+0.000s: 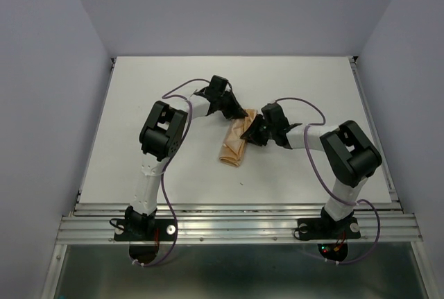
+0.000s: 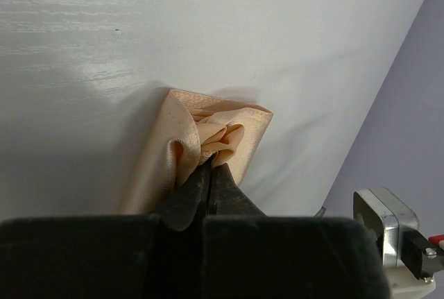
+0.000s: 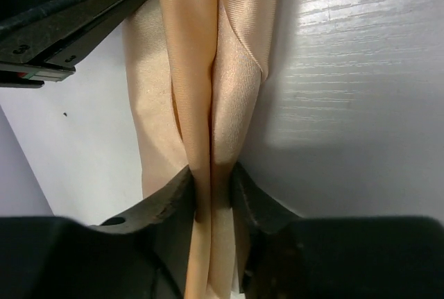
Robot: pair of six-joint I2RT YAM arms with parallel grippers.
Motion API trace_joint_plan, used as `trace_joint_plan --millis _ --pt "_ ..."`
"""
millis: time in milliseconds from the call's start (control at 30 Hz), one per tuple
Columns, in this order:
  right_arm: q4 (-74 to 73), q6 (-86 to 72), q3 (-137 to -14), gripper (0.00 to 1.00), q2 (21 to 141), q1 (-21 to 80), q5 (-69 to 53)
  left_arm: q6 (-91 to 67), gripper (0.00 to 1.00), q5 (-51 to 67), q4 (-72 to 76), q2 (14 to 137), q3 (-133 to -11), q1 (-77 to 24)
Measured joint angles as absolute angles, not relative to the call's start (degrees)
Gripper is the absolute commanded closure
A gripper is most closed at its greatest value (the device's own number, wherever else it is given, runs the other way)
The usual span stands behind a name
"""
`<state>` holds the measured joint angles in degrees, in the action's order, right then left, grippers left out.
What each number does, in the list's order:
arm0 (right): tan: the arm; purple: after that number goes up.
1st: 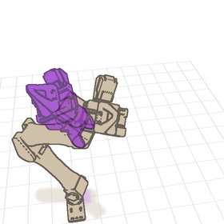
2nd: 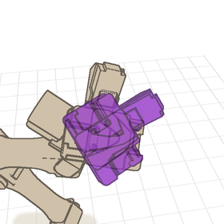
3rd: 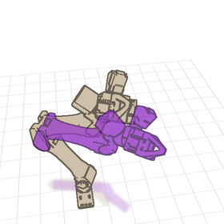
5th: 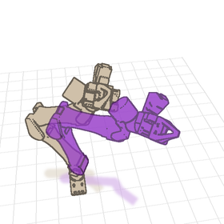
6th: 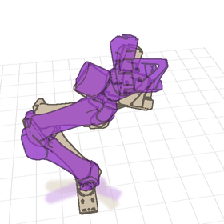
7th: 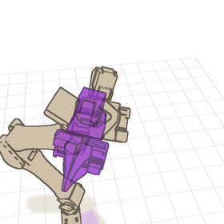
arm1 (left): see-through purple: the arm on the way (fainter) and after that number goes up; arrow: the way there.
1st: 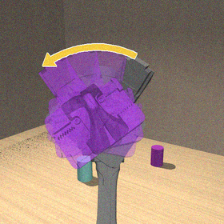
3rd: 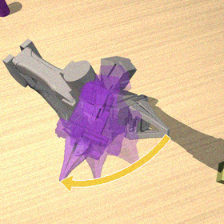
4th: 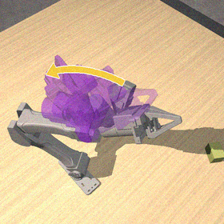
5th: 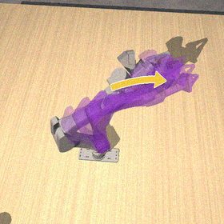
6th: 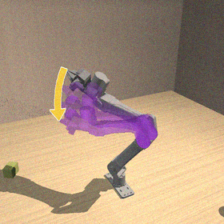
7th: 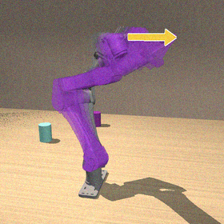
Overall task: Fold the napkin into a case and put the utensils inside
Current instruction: Smooth out the smaller rectangle-folded napkin at the center of the board.
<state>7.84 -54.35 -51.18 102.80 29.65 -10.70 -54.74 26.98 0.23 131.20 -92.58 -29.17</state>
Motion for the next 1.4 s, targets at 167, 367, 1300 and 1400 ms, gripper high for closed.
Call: trace_joint_plan --millis 167,367,1300,1400 --pt "7.66 -54.85 -50.92 0.9 102.94 29.67 -9.96 -53.91 0.77 26.68 0.03 131.04 -92.58 -29.26" --pt "7.7 -55.37 -50.68 0.99 103.22 29.67 -9.52 -51.09 0.48 25.21 -1.21 129.64 -92.6 -29.58" --pt "11.73 -59.7 -45.17 0.99 100.84 30.33 -9.19 -32.34 0.52 9.89 -15.22 118.63 -90.83 -32.91" --pt "12.67 -60.88 -44.51 0.99 100.68 30.92 -8.86 -30.96 0.52 9.45 -15.64 118.63 -90.83 -34.17"
